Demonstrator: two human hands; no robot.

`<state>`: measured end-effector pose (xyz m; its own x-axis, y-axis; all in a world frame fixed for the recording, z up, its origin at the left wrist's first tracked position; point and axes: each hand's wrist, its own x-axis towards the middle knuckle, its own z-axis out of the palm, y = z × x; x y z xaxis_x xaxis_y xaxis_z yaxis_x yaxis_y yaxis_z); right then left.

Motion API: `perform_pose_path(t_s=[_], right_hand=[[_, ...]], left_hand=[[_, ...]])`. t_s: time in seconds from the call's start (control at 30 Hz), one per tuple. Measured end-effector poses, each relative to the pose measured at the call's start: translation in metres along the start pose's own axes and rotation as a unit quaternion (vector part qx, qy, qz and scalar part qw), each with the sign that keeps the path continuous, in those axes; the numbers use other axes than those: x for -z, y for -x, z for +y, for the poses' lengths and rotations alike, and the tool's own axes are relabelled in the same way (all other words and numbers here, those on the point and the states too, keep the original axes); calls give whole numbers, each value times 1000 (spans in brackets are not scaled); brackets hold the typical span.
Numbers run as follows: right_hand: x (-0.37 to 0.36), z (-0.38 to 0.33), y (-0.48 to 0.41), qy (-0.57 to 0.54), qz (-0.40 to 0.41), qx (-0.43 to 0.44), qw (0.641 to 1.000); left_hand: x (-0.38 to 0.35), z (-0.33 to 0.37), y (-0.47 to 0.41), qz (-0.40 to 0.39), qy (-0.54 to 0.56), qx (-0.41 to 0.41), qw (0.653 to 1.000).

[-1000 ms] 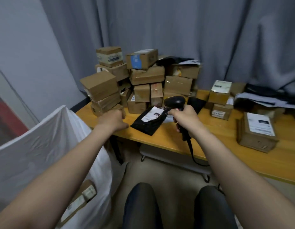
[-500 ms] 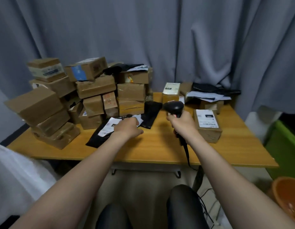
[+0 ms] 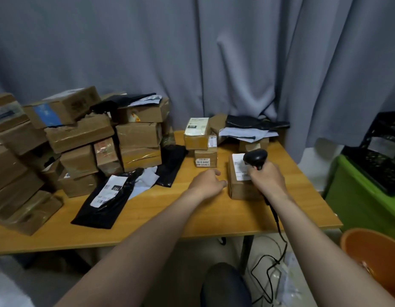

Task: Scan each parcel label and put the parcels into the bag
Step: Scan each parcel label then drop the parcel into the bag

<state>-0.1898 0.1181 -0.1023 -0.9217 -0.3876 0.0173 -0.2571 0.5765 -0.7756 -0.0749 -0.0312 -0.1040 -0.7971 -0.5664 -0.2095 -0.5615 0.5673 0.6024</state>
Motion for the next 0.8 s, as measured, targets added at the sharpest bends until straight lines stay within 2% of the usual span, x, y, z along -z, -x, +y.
perform_pose_path(t_s=[0.13, 0.27, 0.33, 0.43, 0.53, 0.63, 0.8], right_hand=[[-3, 12, -4, -57, -30, -19, 998], [-8, 12, 0, -71, -39, -16, 997], [-10, 7, 3, -88, -48, -15, 995], [-15, -7, 11, -109, -65, -6, 992], [-20, -25, 20, -128, -82, 8, 988], [-16, -52, 36, -142, -111, 38, 983], [-8, -109, 66, -178, -123, 100, 971]], left_hand=[[-21, 10, -7, -41, 87, 0, 995], [-25, 5, -8, -13, 178, 50, 983], [-20, -2, -4, -29, 255, 96, 962], [-6, -13, 2, -60, 383, 159, 908], [16, -26, 14, -73, 422, 166, 888], [41, -42, 31, -31, 411, 131, 902], [94, -73, 57, 92, 397, 69, 911]])
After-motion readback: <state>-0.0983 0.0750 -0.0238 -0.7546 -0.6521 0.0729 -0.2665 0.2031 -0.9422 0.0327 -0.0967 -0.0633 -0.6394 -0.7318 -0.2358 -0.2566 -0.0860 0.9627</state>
